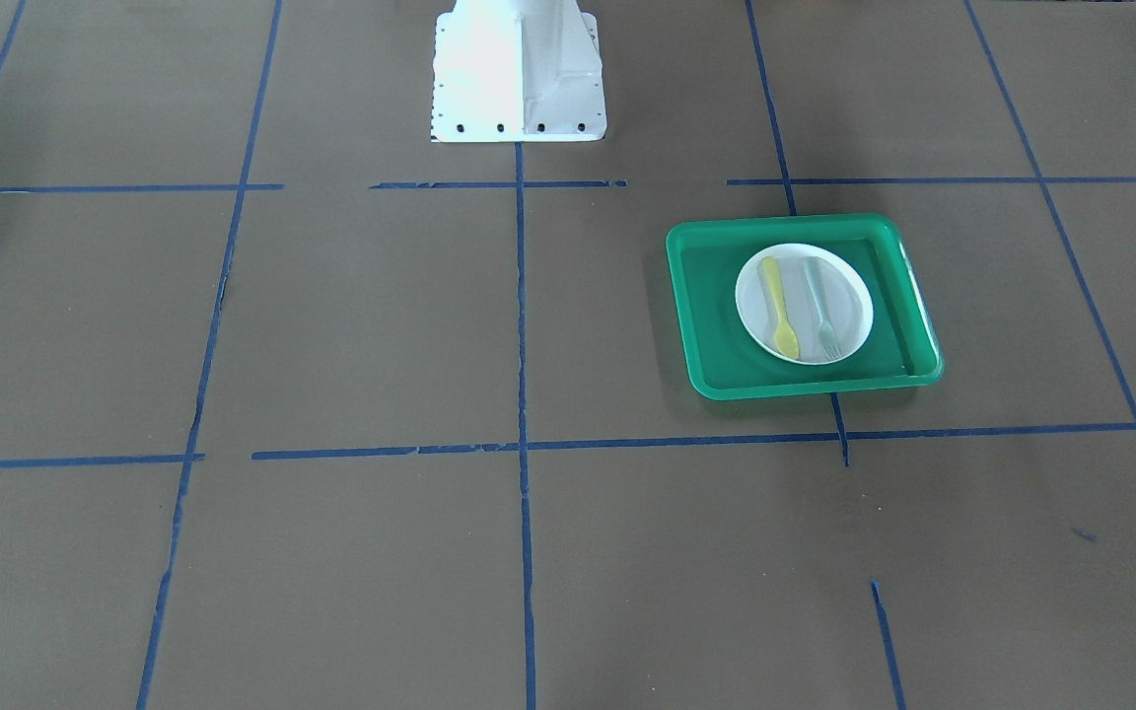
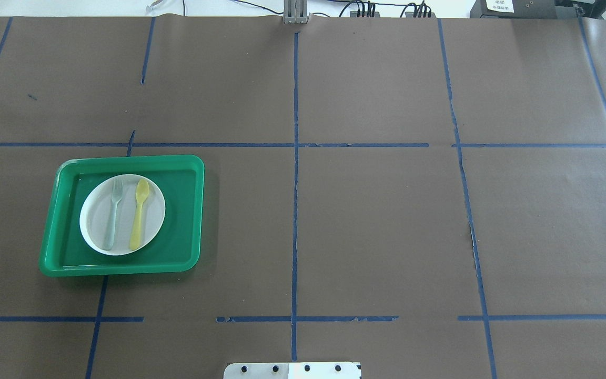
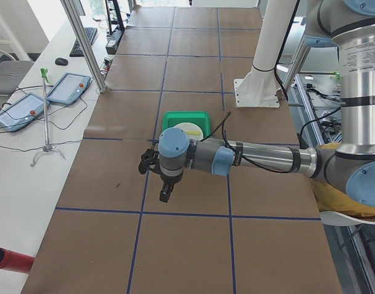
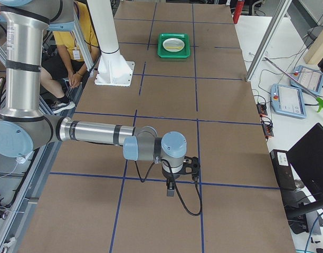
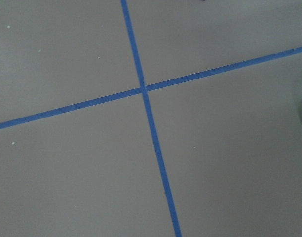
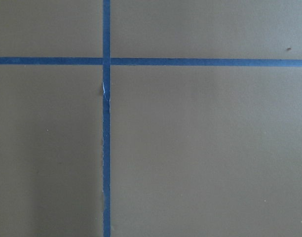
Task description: Place spoon
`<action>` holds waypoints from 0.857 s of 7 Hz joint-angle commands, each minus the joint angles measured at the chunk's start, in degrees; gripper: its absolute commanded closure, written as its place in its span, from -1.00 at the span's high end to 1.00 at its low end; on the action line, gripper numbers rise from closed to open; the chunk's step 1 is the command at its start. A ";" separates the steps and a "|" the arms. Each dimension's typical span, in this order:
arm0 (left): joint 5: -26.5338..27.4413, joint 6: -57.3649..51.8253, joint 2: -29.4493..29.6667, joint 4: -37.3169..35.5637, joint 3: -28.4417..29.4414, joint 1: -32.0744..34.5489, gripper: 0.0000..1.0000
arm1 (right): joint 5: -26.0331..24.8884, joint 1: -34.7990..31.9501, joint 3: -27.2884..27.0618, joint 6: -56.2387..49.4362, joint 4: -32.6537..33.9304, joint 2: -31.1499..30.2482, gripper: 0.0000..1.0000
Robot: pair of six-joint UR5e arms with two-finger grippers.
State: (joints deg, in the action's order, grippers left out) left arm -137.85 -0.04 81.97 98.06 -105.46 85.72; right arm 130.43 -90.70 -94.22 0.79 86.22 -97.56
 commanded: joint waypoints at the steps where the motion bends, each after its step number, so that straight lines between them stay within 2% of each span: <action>1: 5.69 23.38 0.30 9.54 -5.35 -11.30 1.00 | 0.00 0.00 0.00 -0.09 0.00 0.00 1.00; 2: 9.75 34.82 0.73 17.18 -5.37 -18.76 1.00 | 0.00 0.00 0.00 0.00 0.00 0.00 1.00; 3: 13.62 44.77 4.04 19.69 -5.02 -25.80 1.00 | 0.00 0.00 0.00 0.00 0.00 0.00 1.00; 4: 18.10 52.35 7.90 19.63 -4.06 -32.74 1.00 | 0.00 0.00 0.00 0.00 0.00 0.00 1.00; 6: 24.26 61.62 15.12 19.54 1.72 -42.00 1.00 | 0.00 0.00 0.00 0.00 0.00 0.00 1.00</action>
State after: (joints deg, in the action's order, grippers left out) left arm -117.54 55.65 92.87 117.49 -106.95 49.41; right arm 130.43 -90.70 -94.22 0.75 86.22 -97.56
